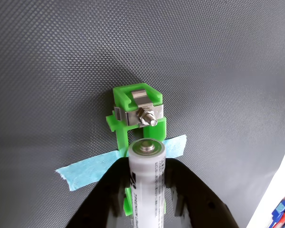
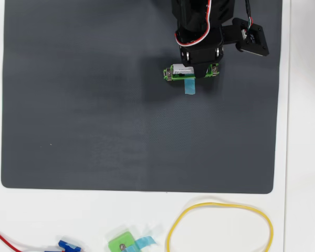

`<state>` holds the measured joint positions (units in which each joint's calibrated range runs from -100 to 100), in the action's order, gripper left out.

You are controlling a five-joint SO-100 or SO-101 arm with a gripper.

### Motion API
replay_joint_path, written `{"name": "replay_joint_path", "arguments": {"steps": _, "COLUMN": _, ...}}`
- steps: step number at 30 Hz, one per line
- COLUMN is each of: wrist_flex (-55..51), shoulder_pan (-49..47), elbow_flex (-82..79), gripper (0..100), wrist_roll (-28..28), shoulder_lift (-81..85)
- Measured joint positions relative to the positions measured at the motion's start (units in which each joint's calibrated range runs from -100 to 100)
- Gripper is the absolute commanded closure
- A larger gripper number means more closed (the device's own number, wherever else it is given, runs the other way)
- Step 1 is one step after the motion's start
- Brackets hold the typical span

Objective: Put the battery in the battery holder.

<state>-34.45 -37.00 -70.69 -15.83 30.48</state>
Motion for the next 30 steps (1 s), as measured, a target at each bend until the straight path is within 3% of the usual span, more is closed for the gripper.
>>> {"name": "replay_joint_path", "arguments": {"steps": 30, "wrist_flex": 3.45, "shoulder_pan": -1.24, "elbow_flex": -0.09, "gripper": 100, "wrist_roll": 0.00, "shoulder_lift": -0.17}}
